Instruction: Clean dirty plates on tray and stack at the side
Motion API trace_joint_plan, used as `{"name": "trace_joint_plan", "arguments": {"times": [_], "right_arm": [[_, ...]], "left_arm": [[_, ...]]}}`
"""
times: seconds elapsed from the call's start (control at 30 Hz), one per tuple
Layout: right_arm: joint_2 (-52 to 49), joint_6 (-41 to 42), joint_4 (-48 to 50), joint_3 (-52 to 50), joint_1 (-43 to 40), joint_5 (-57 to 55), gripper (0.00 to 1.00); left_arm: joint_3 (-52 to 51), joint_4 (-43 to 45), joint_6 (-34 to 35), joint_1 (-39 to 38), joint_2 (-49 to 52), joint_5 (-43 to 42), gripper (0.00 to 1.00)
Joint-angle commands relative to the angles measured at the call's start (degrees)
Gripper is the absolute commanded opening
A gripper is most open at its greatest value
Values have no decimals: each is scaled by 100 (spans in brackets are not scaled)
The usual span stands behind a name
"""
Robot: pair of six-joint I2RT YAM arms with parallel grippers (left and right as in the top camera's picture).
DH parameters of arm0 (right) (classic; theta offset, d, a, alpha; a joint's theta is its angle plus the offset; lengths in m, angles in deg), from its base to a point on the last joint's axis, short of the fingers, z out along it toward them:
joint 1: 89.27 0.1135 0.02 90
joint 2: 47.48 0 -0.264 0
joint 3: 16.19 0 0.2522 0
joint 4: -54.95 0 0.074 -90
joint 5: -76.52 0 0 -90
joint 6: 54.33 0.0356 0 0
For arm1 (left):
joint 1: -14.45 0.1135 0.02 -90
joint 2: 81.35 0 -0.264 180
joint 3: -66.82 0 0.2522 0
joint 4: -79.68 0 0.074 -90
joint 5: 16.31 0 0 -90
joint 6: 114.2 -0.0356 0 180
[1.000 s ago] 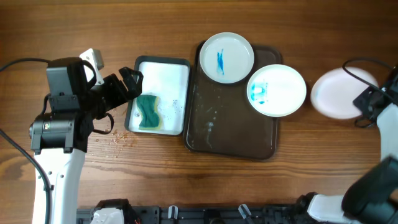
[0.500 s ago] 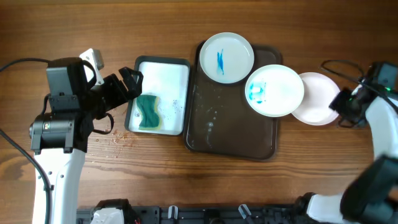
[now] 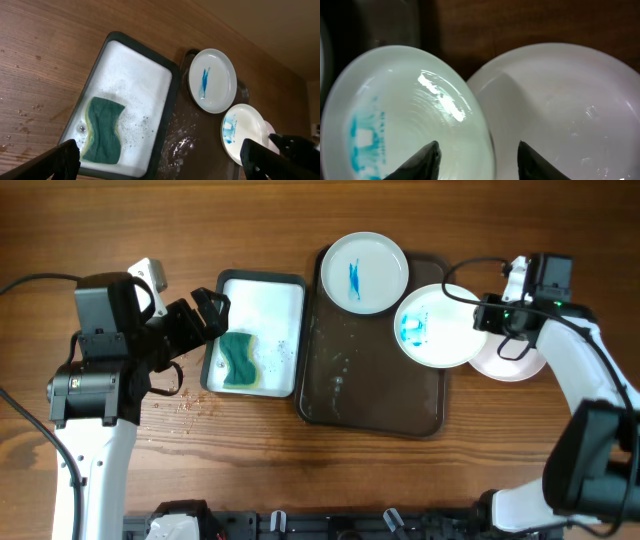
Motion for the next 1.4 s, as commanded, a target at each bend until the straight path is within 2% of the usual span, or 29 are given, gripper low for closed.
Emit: {"name": "trace_joint_plan", "arguments": {"times": [0.0, 0.03, 0.1, 0.13, 0.17, 0.2, 0.33, 0.47, 0.57, 0.63, 0.7, 0.77, 0.83, 0.87, 0.9, 0.93, 0.97, 1.03, 1.07, 1.17, 1.37], "right_arm": [[-363, -17, 13, -48, 2, -120, 33], [-426, 92, -17, -63, 2, -129, 29], [-555, 96, -59, -136, 2, -164, 29], [-625, 96, -63, -177, 2, -186, 22], [-632, 96, -125, -184, 0, -219, 8], [-599, 96, -197, -175, 2, -236, 4], [-127, 284, -804, -4, 4, -149, 4], [612, 358, -1668, 20, 46, 767, 4], [988, 411, -2411, -127, 688, 1038, 4], [964, 638, -2361, -367, 1060, 986, 4], [929, 1086, -1867, -839, 1482, 955, 4], [866, 1405, -879, -1432, 1875, 953, 4], [866, 1314, -275, -1722, 2046, 833, 4], [866, 1298, -116, -1799, 2087, 730, 9], [866, 1241, -63, -1805, 2092, 627, 24], [879, 1132, -59, -1790, 2092, 564, 27], [901, 981, -122, -1740, 2092, 564, 28], [999, 914, -409, -1563, 2092, 544, 30], [1097, 914, -549, -1475, 2092, 546, 30], [1517, 940, -809, -1386, 2092, 553, 30], [2465, 962, -1357, -1388, 2092, 564, 31]], "left_arm": [[83, 0, 37, 26, 0, -7, 100], [83, 0, 35, 26, 0, -7, 100], [83, 0, 35, 26, 0, -7, 100], [83, 0, 35, 26, 0, -7, 100], [83, 0, 37, 26, 0, -7, 100], [83, 0, 37, 26, 0, -7, 100], [83, 0, 37, 26, 0, -7, 100], [83, 0, 37, 26, 0, -7, 100], [83, 0, 35, 26, 0, -7, 100], [83, 0, 37, 26, 0, -7, 100], [83, -2, 39, 24, 0, -33, 100], [83, -66, 59, 26, 0, -79, 100], [81, -131, 76, 2, 0, -376, 100], [76, -164, 74, -26, 15, -420, 100], [76, -262, 28, -66, 37, -387, 100], [76, -374, 26, -90, 74, -282, 100], [76, -540, 26, -129, 131, -85, 95], [74, -872, 33, -245, 315, 295, 77], [68, -1012, 33, -317, 433, 433, 73], [44, -1255, 35, -682, 942, 647, 72], [-334, -1010, 356, -1217, 2382, 1484, 71]]}}
